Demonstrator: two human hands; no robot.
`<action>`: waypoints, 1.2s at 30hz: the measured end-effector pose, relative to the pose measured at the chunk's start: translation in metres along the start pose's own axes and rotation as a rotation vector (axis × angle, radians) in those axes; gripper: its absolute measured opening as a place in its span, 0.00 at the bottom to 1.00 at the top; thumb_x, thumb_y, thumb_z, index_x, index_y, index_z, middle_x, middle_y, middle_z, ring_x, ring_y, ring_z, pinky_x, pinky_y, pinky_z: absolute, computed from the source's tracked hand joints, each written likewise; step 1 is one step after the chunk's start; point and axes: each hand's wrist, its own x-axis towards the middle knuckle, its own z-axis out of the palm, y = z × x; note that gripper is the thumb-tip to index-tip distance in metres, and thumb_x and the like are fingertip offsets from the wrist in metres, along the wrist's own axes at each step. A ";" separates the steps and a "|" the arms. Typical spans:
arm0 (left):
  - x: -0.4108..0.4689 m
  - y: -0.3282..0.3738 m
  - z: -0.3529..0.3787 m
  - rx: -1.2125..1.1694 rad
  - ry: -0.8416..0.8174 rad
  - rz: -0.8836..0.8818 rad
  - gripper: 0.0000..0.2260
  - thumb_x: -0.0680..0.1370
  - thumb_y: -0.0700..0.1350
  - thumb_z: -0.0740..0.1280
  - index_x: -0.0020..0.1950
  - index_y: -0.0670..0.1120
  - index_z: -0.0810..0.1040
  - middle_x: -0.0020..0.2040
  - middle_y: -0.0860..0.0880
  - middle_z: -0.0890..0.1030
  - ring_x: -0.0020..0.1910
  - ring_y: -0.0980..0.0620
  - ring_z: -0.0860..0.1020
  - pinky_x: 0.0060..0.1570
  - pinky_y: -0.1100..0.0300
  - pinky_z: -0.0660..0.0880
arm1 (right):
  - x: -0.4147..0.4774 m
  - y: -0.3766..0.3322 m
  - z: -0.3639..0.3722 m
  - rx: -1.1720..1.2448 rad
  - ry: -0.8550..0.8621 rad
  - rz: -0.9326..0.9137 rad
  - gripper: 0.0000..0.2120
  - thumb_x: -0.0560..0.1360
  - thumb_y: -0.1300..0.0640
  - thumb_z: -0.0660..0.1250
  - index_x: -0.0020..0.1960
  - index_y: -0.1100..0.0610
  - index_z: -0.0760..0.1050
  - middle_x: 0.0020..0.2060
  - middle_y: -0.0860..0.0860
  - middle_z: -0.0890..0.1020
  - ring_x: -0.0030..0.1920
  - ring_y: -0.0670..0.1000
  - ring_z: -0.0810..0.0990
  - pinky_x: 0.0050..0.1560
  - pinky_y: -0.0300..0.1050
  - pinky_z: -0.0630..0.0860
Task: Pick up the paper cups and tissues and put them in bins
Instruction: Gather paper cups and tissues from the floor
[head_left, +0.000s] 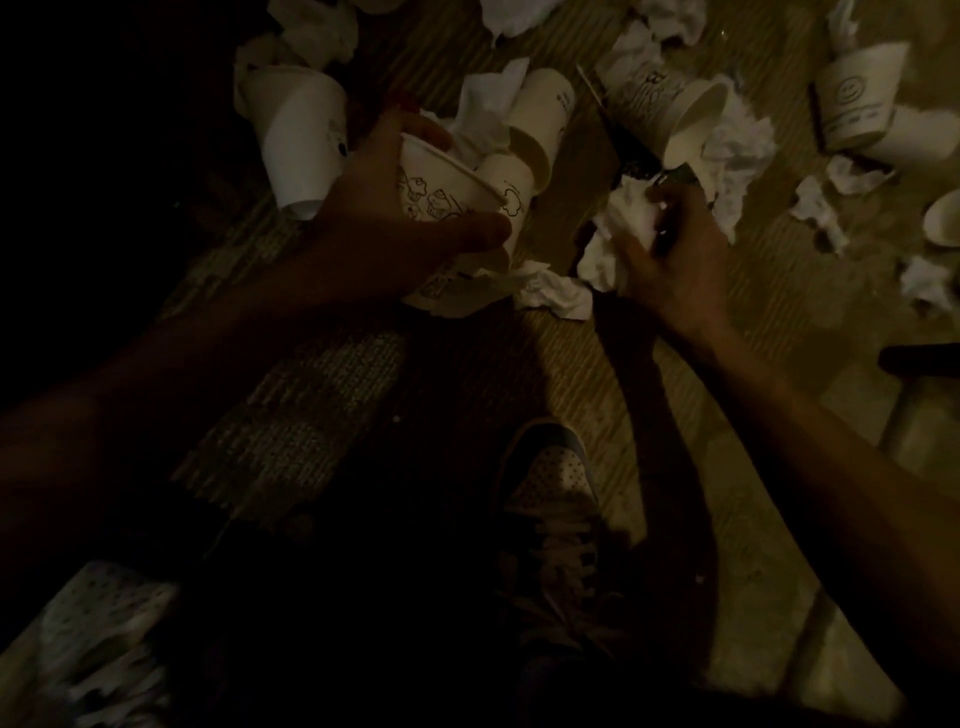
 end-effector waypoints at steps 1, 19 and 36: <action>0.001 0.000 0.000 -0.006 0.012 0.009 0.28 0.56 0.64 0.76 0.51 0.61 0.68 0.52 0.60 0.75 0.49 0.70 0.76 0.45 0.72 0.75 | 0.001 -0.003 -0.004 0.074 0.034 0.021 0.17 0.78 0.54 0.68 0.63 0.60 0.72 0.52 0.48 0.77 0.48 0.39 0.76 0.48 0.31 0.73; -0.001 0.018 0.021 0.033 -0.051 0.053 0.31 0.62 0.50 0.82 0.58 0.49 0.69 0.56 0.59 0.70 0.53 0.67 0.71 0.47 0.77 0.70 | 0.009 0.040 -0.019 0.333 0.310 0.397 0.17 0.78 0.51 0.66 0.63 0.59 0.74 0.49 0.44 0.79 0.48 0.39 0.77 0.49 0.31 0.74; -0.001 0.032 0.013 -0.039 -0.051 0.028 0.25 0.60 0.51 0.78 0.52 0.58 0.71 0.50 0.63 0.77 0.46 0.69 0.77 0.41 0.71 0.76 | -0.032 0.062 0.019 -0.041 -0.041 0.229 0.18 0.75 0.53 0.72 0.55 0.68 0.76 0.54 0.65 0.75 0.57 0.63 0.73 0.52 0.48 0.67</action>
